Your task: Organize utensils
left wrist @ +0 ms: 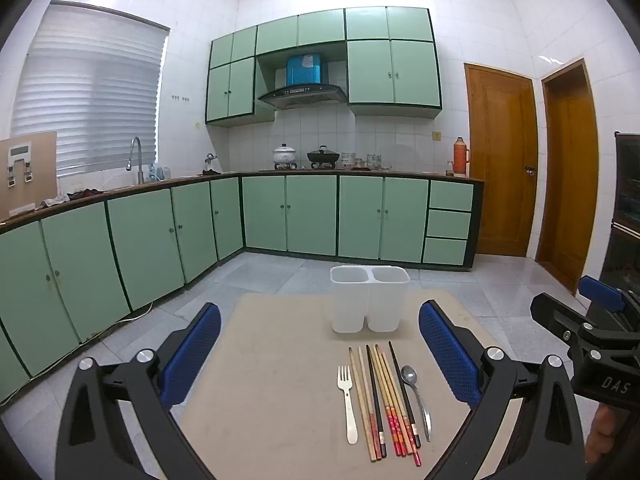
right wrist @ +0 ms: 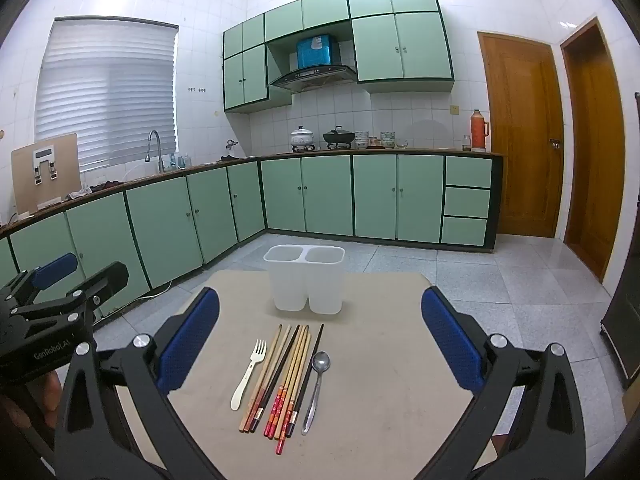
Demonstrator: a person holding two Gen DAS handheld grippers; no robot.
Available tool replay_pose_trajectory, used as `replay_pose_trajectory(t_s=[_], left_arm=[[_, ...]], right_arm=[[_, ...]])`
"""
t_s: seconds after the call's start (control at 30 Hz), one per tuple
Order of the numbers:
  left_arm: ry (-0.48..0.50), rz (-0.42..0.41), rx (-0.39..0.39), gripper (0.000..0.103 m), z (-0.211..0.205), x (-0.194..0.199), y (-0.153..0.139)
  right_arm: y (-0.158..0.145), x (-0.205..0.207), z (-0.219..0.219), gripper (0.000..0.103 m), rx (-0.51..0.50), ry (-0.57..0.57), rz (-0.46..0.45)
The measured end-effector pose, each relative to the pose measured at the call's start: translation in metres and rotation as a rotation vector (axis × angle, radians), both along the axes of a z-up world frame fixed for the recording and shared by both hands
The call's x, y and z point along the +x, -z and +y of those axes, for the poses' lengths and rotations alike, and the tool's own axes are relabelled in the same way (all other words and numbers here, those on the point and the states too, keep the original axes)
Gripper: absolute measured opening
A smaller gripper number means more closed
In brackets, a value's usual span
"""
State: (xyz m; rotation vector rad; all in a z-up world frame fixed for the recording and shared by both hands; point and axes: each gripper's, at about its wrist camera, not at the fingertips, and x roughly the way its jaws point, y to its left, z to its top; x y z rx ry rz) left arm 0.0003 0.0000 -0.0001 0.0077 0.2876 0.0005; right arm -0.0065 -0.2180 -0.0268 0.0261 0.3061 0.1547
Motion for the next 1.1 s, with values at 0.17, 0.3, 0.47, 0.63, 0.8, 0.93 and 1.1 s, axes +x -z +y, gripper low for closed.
replay_pose_trajectory(t_s=[0.17, 0.3, 0.47, 0.63, 0.8, 0.93, 1.1], left_arm=[[-0.002, -0.003, 0.003, 0.097, -0.0001, -0.0005, 0.0002], [0.0, -0.002, 0.003, 0.097, -0.0002, -0.0005, 0.0001], [-0.003, -0.004, 0.003, 0.097, 0.001, -0.0003, 0.001], [-0.002, -0.003, 0.002, 0.097, 0.002, 0.0001, 0.0012], [-0.001, -0.003, 0.003, 0.097, 0.0026, 0.0002, 0.0019], [0.0, -0.004, 0.004, 0.097, 0.0037, 0.0006, 0.003], [-0.002, -0.003, 0.001, 0.097, 0.0013, -0.0003, 0.0011]], right_arm=[[0.0, 0.0003, -0.0002, 0.098, -0.001, 0.001, 0.002], [-0.0003, 0.0002, -0.0003, 0.098, 0.0, 0.0, 0.001], [-0.0002, 0.0002, -0.0001, 0.098, 0.0, 0.0, 0.001], [-0.0002, 0.0002, 0.0001, 0.098, 0.001, 0.0, 0.001], [-0.0002, 0.0001, 0.0004, 0.098, 0.001, 0.0, 0.001], [-0.0003, 0.0001, 0.0006, 0.098, 0.001, -0.001, 0.002], [-0.0001, 0.0, 0.0007, 0.098, 0.002, 0.0, 0.002]])
